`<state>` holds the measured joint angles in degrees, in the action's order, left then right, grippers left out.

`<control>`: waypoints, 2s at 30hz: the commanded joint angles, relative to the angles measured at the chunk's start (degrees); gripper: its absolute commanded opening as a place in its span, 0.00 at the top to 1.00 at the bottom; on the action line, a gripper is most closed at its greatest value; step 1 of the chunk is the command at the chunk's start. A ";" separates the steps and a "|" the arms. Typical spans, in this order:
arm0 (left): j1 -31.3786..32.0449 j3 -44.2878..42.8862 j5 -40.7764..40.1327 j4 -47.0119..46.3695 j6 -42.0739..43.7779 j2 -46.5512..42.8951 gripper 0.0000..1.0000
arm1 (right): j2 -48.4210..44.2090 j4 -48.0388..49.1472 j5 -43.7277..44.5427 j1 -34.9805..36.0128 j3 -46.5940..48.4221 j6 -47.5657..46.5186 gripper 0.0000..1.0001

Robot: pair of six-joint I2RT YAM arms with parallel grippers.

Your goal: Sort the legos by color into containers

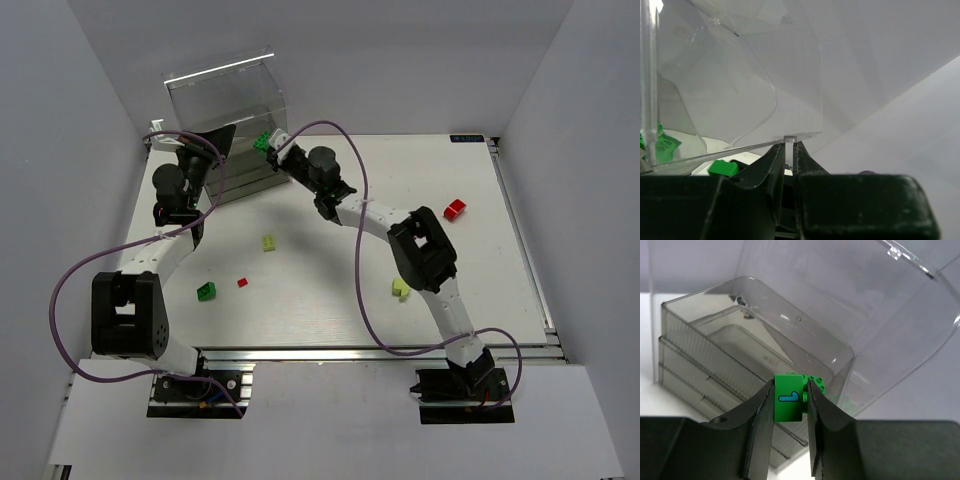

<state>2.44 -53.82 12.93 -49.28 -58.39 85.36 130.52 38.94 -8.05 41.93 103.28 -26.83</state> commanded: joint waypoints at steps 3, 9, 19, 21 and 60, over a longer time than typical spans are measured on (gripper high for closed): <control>-0.59 -0.58 -1.24 -1.52 0.30 -3.54 0.77 | 7.72 16.51 5.85 0.70 7.09 5.29 1.00; -1.12 -0.32 -0.98 -2.40 0.30 -3.54 0.77 | 14.40 21.52 9.44 0.70 13.95 6.00 1.00; -1.12 0.82 -1.06 -3.63 -0.15 -3.62 0.77 | 20.82 19.07 11.05 0.87 23.01 6.88 1.00; -1.12 1.17 -0.98 -3.81 -0.23 -3.71 0.77 | 21.44 19.16 11.13 0.87 23.54 6.79 1.00; -1.12 0.91 -1.77 -0.73 0.12 -4.68 0.77 | -3.07 21.01 0.77 -1.06 -2.92 13.12 1.00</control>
<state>1.83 -52.21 12.82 -49.65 -58.52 84.14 130.98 58.50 -4.60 41.36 100.29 -14.50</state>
